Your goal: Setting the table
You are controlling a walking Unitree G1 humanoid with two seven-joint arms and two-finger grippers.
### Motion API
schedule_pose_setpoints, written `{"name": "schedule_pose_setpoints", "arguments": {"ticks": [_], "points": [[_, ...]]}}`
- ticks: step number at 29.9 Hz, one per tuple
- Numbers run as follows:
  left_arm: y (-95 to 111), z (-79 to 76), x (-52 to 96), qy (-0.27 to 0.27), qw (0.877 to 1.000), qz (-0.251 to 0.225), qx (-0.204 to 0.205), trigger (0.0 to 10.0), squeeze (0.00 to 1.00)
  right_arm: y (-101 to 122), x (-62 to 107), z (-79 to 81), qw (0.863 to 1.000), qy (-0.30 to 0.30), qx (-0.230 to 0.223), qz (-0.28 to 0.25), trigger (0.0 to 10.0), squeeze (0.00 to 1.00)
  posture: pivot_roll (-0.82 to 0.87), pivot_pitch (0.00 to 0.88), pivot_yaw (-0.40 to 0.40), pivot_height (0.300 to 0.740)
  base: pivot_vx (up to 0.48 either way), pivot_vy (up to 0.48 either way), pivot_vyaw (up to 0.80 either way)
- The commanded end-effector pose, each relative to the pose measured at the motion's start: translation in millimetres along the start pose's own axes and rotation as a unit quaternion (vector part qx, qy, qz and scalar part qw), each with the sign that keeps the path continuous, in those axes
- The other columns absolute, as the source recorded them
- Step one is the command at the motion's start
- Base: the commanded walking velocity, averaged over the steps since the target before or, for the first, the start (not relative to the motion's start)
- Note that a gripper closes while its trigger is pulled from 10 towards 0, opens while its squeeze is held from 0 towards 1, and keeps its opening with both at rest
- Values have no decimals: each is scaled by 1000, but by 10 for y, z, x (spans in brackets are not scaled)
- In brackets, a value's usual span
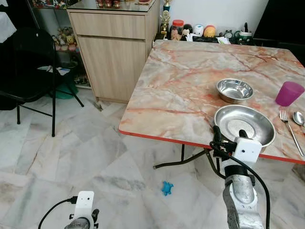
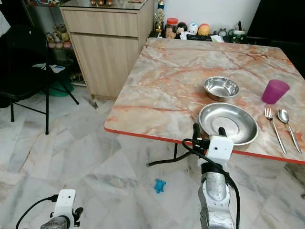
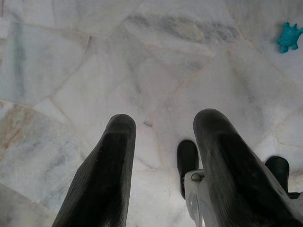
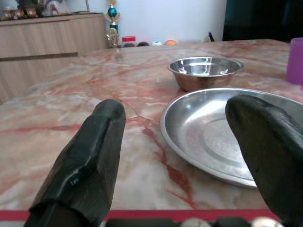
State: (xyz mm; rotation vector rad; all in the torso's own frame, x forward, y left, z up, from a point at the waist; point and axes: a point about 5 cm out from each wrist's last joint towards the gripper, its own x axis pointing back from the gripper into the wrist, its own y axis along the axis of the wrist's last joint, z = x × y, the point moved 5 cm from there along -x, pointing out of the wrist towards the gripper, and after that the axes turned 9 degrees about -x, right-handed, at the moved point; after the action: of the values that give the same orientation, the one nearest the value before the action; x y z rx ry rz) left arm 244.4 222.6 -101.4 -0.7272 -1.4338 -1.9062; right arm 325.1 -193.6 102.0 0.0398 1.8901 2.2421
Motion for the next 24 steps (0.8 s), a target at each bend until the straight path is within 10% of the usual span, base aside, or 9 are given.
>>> {"name": "schedule_pose_setpoints", "arguments": {"ticks": [1, 24], "points": [[14, 7, -4, -2, 1000, 0, -9, 10000, 0, 63, -33, 8, 1000, -1, -9, -8, 10000, 0, 4, 0, -29, 740, 0, 0, 0], [35, -1, -3, 4, 1000, -8, 18, 10000, 0, 115, -98, 3, 1000, -1, -16, -3, 10000, 0, 9, 0, -40, 740, 0, -183, -205]]}}
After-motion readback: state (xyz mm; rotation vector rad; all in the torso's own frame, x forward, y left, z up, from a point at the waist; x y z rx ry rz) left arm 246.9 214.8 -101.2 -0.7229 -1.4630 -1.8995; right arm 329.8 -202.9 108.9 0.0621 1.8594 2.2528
